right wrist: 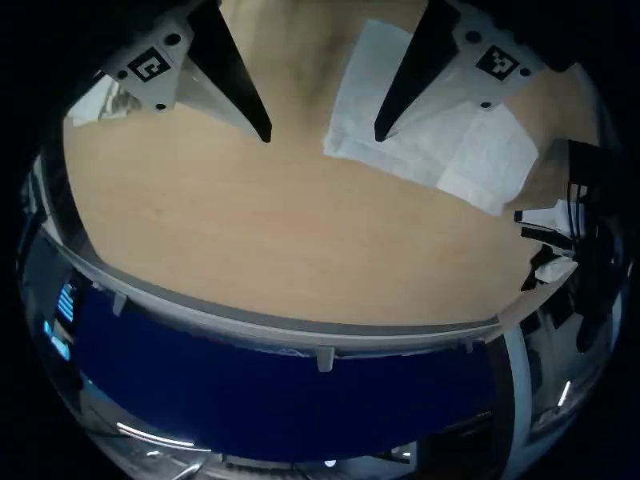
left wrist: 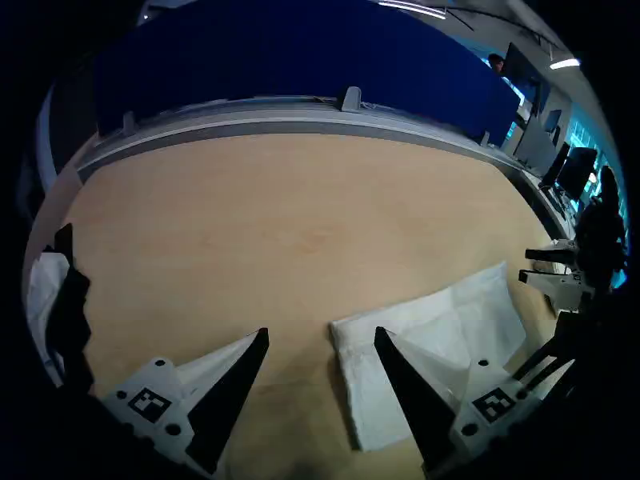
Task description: Fold towel
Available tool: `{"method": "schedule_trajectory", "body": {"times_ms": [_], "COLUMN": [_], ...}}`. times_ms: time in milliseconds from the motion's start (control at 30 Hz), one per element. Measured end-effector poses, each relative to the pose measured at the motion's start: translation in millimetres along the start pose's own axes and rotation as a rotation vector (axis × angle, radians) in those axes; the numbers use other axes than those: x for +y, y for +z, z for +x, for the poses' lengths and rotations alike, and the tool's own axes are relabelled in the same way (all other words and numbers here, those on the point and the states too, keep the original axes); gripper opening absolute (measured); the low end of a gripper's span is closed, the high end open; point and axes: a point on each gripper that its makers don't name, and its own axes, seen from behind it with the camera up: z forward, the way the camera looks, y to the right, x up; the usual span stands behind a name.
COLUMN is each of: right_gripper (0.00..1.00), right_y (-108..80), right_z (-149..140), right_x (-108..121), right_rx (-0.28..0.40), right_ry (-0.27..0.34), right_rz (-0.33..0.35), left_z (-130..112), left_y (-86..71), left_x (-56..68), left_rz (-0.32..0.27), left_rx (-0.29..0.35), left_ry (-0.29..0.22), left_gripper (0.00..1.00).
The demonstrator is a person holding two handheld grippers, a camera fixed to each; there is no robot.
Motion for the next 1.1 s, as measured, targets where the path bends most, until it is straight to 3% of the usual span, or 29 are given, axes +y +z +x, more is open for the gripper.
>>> {"method": "schedule_trajectory", "body": {"times_ms": [367, 800, 1100], "right_gripper": [1.0, 1.0, 1.0], "right_y": [-12.1, -46.4, -51.3], "right_z": [-11, -37, -44], "right_x": [-7, -12, -21], "right_rx": [-0.009, -0.028, -0.033], "right_ry": [-0.008, -0.008, -0.042], "right_rz": [0.011, 0.006, 0.045], "left_z": [-7, -48, -54], "left_y": [-15.8, -45.3, -57.7], "left_x": [-1.0, 12.0, 9.9], "left_rz": [0.0, -0.015, -0.005], "left_rx": [0.004, -0.015, -0.011], "left_ry": [-0.003, 0.023, 0.004], "left_gripper": [0.98, 0.98, 0.98]}}
